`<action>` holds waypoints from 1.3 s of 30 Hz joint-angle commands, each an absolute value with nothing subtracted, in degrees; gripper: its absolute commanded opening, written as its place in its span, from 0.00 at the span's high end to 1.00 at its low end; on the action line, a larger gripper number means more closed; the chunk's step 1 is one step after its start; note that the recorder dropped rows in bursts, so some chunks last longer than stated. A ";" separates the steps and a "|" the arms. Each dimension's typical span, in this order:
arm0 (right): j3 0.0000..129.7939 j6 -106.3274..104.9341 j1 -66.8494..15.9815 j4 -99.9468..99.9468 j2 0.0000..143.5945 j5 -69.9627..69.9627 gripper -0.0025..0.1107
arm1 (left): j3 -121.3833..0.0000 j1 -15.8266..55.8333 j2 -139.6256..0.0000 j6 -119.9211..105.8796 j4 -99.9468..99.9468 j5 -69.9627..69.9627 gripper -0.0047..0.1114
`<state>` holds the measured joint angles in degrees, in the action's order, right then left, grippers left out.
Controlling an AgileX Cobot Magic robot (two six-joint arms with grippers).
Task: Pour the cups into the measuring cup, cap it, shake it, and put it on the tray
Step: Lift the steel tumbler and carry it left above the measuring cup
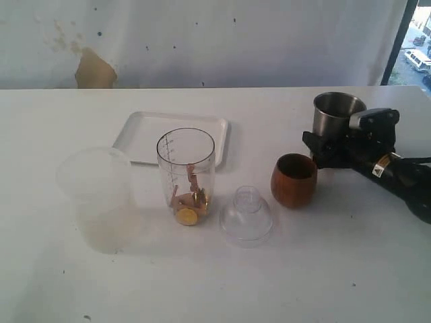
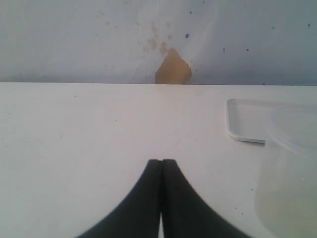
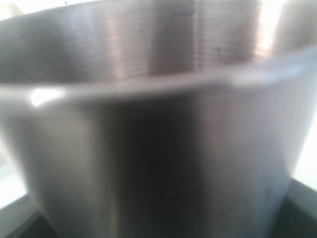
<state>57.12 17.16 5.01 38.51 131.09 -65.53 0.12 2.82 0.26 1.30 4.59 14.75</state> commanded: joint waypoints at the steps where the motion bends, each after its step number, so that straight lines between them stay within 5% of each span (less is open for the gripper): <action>1: 57.23 18.31 5.08 38.78 127.86 -69.20 0.98 | 0.00 2.70 0.00 1.26 3.91 14.61 0.07; 39: 74.83 30.22 -13.70 40.82 124.20 -53.69 0.98 | 0.00 2.70 0.00 1.26 3.91 14.61 0.07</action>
<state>74.06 30.23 -12.99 42.00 124.56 -50.91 0.12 2.82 0.26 1.30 4.59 14.75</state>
